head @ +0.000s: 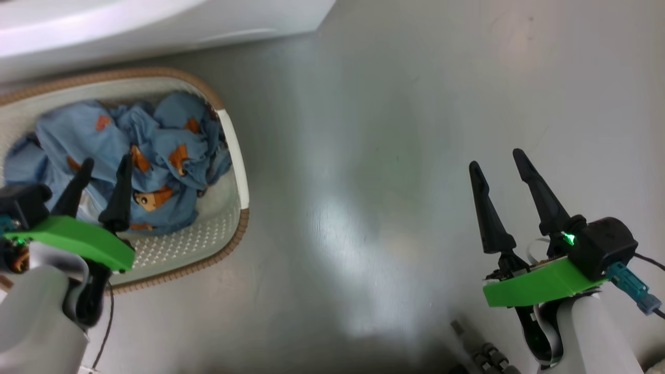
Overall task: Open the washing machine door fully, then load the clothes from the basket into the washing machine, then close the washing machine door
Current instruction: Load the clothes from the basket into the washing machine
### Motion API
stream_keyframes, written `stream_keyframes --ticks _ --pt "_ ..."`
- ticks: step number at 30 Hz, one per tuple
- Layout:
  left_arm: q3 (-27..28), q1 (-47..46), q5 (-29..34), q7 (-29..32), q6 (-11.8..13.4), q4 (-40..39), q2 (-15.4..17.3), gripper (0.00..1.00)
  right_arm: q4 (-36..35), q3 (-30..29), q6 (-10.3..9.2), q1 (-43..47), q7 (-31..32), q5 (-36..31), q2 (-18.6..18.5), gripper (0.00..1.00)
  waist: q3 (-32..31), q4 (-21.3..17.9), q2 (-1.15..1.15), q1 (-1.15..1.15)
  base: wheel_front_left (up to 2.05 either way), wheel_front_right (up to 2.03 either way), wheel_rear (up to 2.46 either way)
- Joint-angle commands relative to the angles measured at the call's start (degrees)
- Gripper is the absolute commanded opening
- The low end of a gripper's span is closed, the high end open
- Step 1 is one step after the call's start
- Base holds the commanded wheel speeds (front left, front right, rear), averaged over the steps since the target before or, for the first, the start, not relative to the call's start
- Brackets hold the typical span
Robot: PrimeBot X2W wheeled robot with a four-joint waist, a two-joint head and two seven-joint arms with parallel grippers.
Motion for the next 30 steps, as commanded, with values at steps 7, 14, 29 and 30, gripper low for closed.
stream_keyframes --ticks 7,14,29,30 --pt "-2.1 -3.9 -3.2 -0.3 0.3 2.9 3.7 1.0 1.3 1.6 0.09 -0.5 -0.3 0.2 -0.1 1.0 6.0 0.5 0.0 0.0 0.0 0.0 0.0" --pt "-5.6 -7.6 -5.4 -0.3 0.3 5.7 4.9 1.0 2.0 2.1 0.09 -1.3 -0.3 0.6 -0.1 1.0 9.2 0.6 0.0 0.0 0.0 0.0 0.0" --pt "-13.5 -16.1 -10.2 1.0 0.3 13.5 6.2 1.0 1.0 2.7 0.09 -0.9 -0.3 1.7 -0.1 1.0 14.3 -0.9 0.0 0.0 0.0 0.0 0.0" --pt "-14.0 -16.7 -10.2 1.3 0.3 14.4 6.1 1.0 1.0 2.7 0.09 -0.8 -0.3 1.8 -0.1 1.0 14.5 -1.0 0.0 0.0 0.0 0.0 0.0"
